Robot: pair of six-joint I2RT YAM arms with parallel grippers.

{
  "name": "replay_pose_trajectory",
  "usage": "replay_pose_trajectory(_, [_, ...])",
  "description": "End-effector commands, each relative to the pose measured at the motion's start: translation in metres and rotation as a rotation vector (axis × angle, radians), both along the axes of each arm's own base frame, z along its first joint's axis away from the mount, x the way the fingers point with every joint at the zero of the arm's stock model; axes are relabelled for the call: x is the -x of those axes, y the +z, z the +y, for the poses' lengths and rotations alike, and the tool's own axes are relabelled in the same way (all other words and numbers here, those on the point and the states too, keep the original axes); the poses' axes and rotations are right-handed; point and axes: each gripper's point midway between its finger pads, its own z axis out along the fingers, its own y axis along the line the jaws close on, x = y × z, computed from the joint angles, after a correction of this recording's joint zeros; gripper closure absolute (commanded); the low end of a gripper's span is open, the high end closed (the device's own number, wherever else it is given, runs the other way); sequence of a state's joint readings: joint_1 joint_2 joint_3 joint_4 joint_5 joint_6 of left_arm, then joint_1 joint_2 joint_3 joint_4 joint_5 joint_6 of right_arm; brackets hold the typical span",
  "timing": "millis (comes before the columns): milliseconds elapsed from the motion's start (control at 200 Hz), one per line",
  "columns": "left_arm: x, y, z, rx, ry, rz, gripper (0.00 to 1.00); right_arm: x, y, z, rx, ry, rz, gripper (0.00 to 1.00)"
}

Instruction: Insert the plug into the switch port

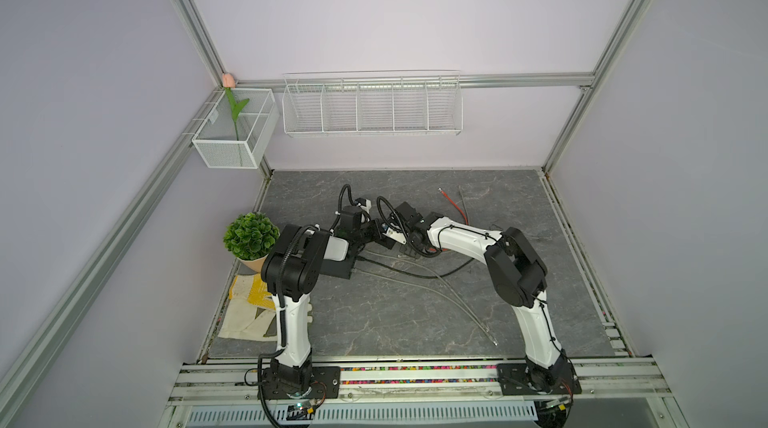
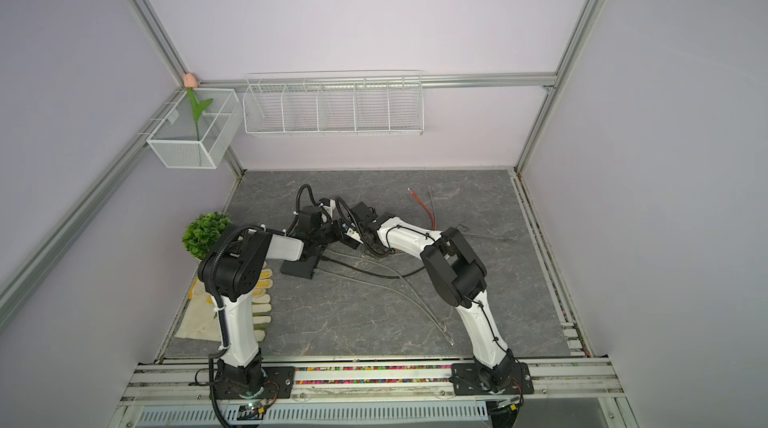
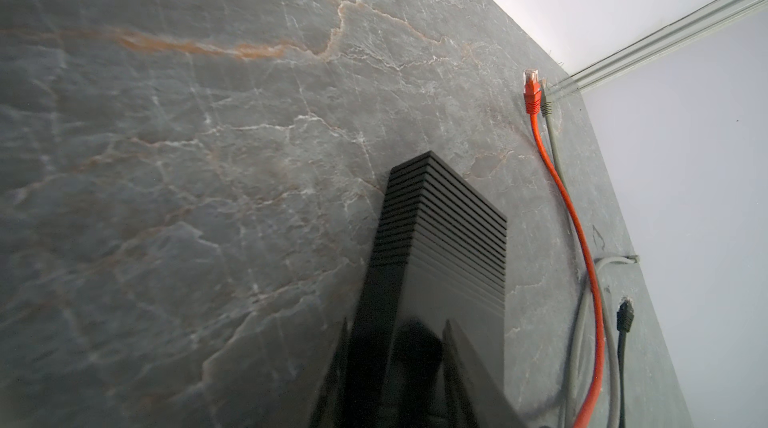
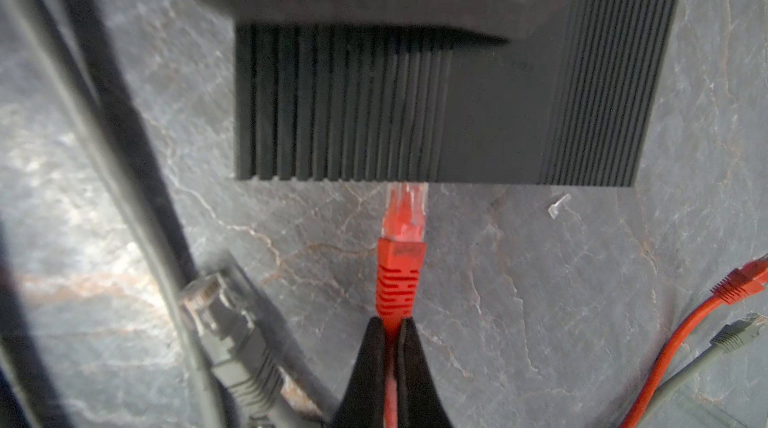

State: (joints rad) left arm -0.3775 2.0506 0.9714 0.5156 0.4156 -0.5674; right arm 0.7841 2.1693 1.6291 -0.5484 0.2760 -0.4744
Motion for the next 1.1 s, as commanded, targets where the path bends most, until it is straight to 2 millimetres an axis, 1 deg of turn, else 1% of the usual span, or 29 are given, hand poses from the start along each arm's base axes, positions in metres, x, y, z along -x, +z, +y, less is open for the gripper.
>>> replay_pose_trajectory(0, [0.077,-0.07,-0.04,-0.049,-0.166,0.279,0.62,0.025,0.019,0.127,-0.306,0.293,-0.079,0.93])
replay_pose_trajectory(135, [0.076,-0.07,-0.042,-0.051,-0.17,0.28,0.62,0.027,0.012,0.129,-0.296,0.308,-0.066,0.93])
replay_pose_trajectory(235, [0.077,-0.07,-0.043,-0.051,-0.174,0.283,0.62,0.033,0.006,0.131,-0.295,0.325,-0.032,0.93])
replay_pose_trajectory(375, [0.079,-0.07,-0.044,-0.058,-0.177,0.283,0.62,0.033,0.007,0.134,-0.298,0.329,-0.035,0.93])
replay_pose_trajectory(430, [0.08,-0.071,-0.044,-0.06,-0.18,0.285,0.62,0.036,0.008,0.136,-0.305,0.337,-0.021,0.93])
replay_pose_trajectory(505, [0.08,-0.071,-0.046,-0.062,-0.183,0.283,0.62,0.04,0.006,0.14,-0.33,0.345,-0.003,0.93])
replay_pose_trajectory(610, [0.08,-0.071,-0.046,-0.062,-0.184,0.283,0.62,0.041,0.001,0.139,-0.336,0.334,0.016,0.93])
replay_pose_trajectory(825, [0.08,-0.07,-0.046,-0.063,-0.185,0.282,0.62,0.043,0.017,0.137,-0.51,0.291,0.096,0.93])
replay_pose_trajectory(915, [0.081,-0.069,-0.046,-0.063,-0.188,0.279,0.62,0.039,0.02,0.133,-0.576,0.267,0.113,0.93])
replay_pose_trajectory(1095, [0.083,-0.071,-0.045,-0.065,-0.188,0.283,0.62,0.035,0.02,0.13,-0.571,0.258,0.108,0.93])
